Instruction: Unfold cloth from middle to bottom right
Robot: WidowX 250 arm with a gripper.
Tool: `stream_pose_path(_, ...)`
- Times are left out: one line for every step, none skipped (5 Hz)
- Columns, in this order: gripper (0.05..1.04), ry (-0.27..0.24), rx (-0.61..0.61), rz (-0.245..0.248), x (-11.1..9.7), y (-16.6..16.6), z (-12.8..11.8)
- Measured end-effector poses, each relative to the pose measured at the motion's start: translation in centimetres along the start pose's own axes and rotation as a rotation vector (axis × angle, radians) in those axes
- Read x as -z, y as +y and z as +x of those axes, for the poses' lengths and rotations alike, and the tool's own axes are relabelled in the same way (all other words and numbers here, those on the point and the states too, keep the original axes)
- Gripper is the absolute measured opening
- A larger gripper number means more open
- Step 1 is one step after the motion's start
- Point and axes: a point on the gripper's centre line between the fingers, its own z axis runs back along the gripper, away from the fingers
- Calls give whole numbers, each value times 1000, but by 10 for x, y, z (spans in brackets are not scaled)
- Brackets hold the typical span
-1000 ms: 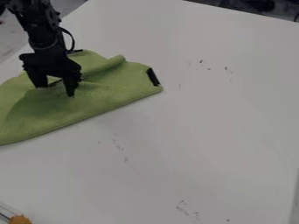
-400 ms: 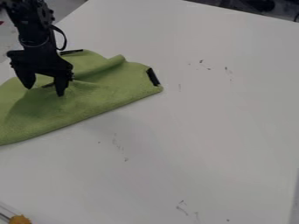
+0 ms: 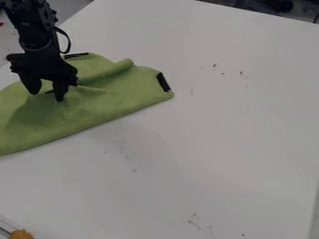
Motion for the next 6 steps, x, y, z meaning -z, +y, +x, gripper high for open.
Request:
stream_pose_path(368, 0, -2, -12, 0, -2, 0)
stream_pose_path(155, 0, -1, -7, 0, -2, 0)
stream_pose_path(62, 9, -3, -9, 2, -4, -3)
stream_pose_path(54, -10, 8, -4, -9, -10, -4)
stream_pose_path(54, -26, -29, -12, -23, -15, -18)
stream_pose_path(54, 8, -56, -48, -30, -30, -39)
